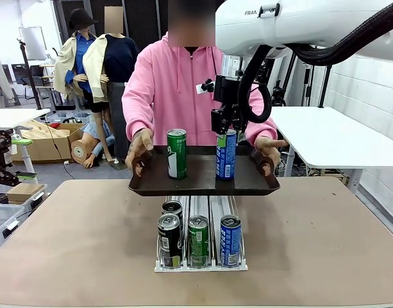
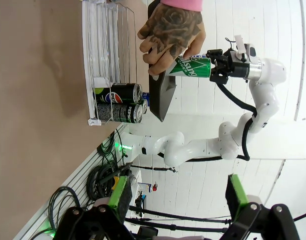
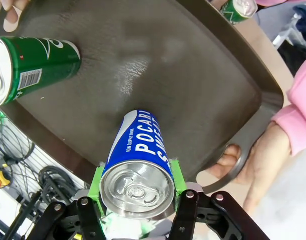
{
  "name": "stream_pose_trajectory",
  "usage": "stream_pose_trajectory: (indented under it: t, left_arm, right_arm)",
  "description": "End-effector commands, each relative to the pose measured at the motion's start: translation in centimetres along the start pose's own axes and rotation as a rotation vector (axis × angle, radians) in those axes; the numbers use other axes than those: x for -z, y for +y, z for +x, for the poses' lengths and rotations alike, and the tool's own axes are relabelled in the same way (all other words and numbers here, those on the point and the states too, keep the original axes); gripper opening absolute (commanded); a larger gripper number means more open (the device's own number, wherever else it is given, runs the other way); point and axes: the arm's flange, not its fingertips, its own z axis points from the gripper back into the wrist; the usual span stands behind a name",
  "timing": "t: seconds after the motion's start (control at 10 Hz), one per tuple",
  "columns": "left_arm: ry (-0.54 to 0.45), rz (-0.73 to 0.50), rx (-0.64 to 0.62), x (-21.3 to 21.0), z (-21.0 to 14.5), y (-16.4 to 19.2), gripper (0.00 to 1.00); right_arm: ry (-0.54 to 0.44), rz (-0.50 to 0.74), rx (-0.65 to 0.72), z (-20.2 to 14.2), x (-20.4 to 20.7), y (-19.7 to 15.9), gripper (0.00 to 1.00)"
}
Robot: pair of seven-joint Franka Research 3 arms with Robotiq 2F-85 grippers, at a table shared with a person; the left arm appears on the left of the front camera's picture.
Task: Retrieve and hand over the desired beverage to the person.
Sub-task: Place the picked can on the Handle tray extended by the person.
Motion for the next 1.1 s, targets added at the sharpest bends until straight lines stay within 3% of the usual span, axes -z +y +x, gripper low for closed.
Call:
stream_pose_trajectory:
  t: [0.0,0.2,0.3,0.8,1.0]
  left_arm:
    - [-0.013,0.001,-0.002,-0.1,0.0,-0.1,1.00]
    - [-0.013,0.001,-0.002,-0.1,0.0,-0.1,1.00]
    - [-0.013,0.001,-0.002,-0.1,0.0,-0.1,1.00]
    - [-0.013,0.001,-0.002,-0.1,0.0,-0.1,1.00]
    - [-0.013,0.001,-0.002,-0.1,0.0,-0.1,1.00]
  right_arm:
    - [0.011,-0.005,-0.020,0.1,-0.7,-0.4,0.56]
    - [0.004,-0.021,-0.006,0.0,-1.3,-0.3,0.96]
    - [-0.002,-0.029,-0.004,-0.2,-1.9,-0.3,1.00]
    - [-0.032,-0.085,-0.003,-1.8,-4.8,0.5,1.00]
    - [-0.050,-0.052,-0.003,-1.3,-4.9,0.5,1.00]
